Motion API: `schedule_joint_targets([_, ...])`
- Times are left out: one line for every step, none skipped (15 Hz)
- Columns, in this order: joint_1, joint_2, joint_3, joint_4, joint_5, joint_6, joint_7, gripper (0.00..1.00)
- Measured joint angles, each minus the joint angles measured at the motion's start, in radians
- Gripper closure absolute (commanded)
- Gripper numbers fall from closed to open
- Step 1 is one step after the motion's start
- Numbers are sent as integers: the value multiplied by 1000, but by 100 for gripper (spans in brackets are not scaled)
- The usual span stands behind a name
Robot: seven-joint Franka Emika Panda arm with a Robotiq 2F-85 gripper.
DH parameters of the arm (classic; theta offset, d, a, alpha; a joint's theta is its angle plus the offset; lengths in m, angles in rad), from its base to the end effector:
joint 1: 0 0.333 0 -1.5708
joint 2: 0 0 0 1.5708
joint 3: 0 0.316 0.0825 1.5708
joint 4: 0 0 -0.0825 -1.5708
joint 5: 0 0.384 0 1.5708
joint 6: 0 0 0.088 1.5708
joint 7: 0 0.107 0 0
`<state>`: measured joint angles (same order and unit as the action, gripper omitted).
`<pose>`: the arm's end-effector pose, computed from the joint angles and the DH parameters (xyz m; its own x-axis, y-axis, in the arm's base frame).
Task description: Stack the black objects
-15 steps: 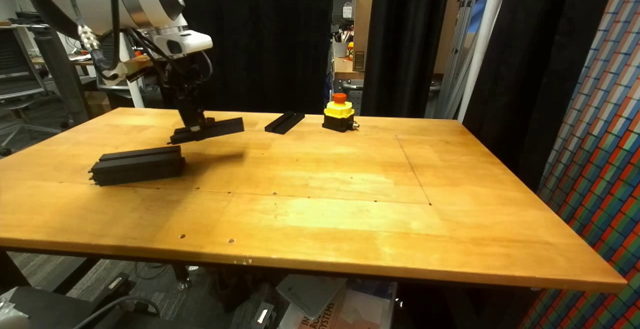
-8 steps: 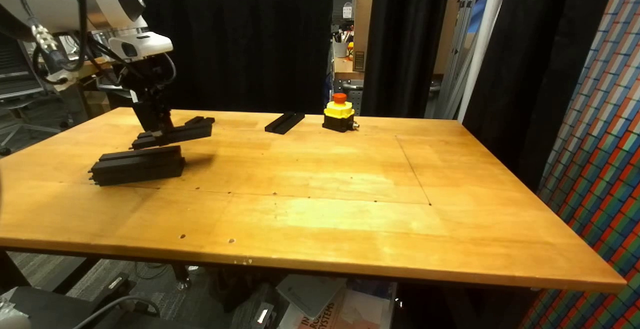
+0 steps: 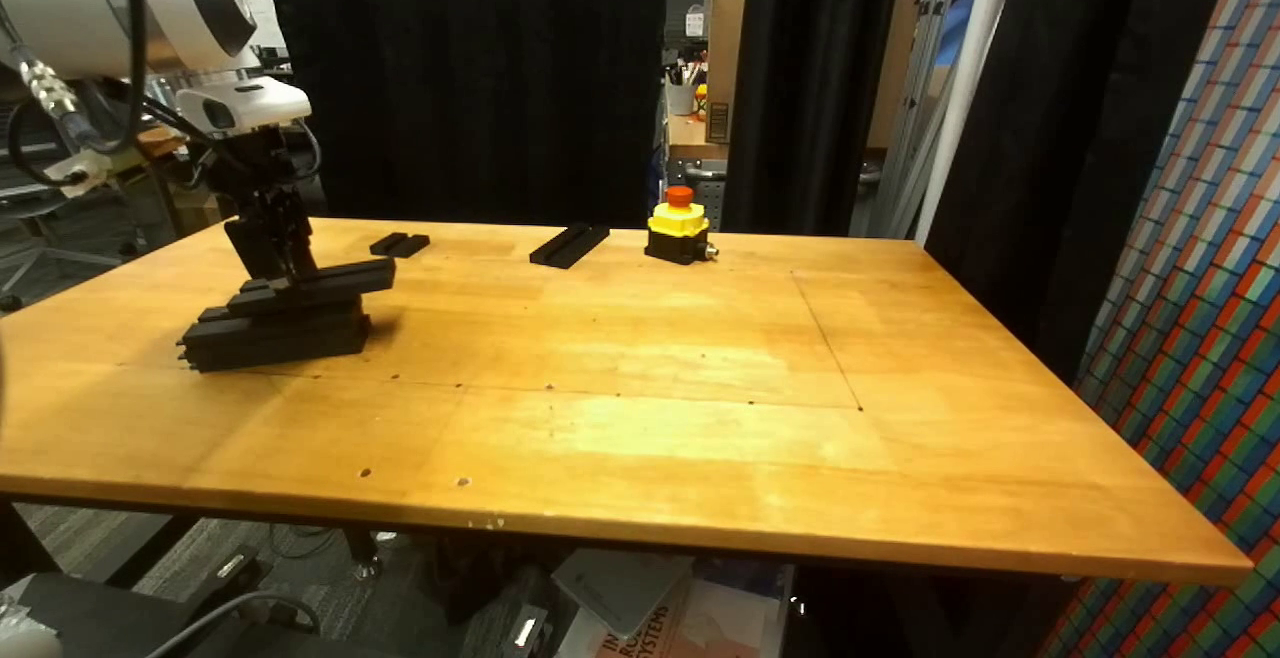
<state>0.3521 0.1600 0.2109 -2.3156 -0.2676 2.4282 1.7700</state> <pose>0.4374 0.2758 0.2717 0.5345 -0.8335 0.1399 -0.8435 -0.5364 0.0267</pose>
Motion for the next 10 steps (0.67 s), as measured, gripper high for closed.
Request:
schedule_joint_targets([0, 1, 3, 0, 2, 2, 0, 55])
schedule_joint_targets([0, 3, 7, -1, 6, 7, 0, 55])
schedule_joint_targets([0, 5, 10, -2, 11, 13, 0, 55])
schedule_joint_targets([0, 6, 13, -4, 18, 21, 0, 55])
schedule_joint_targets([0, 7, 16, -8, 24, 34, 0, 55])
schedule_joint_targets([0, 7, 20, -12, 32, 45, 0, 55])
schedule_joint_targets([0, 8, 24, -17, 46, 57, -2, 55])
schedule_joint_targets([0, 8, 29, -24, 59, 70, -3, 55])
schedule_joint_targets([1, 8, 33, -30, 70, 79, -3, 55])
schedule_joint_targets([1, 8, 37, -36, 82, 88, -4, 55])
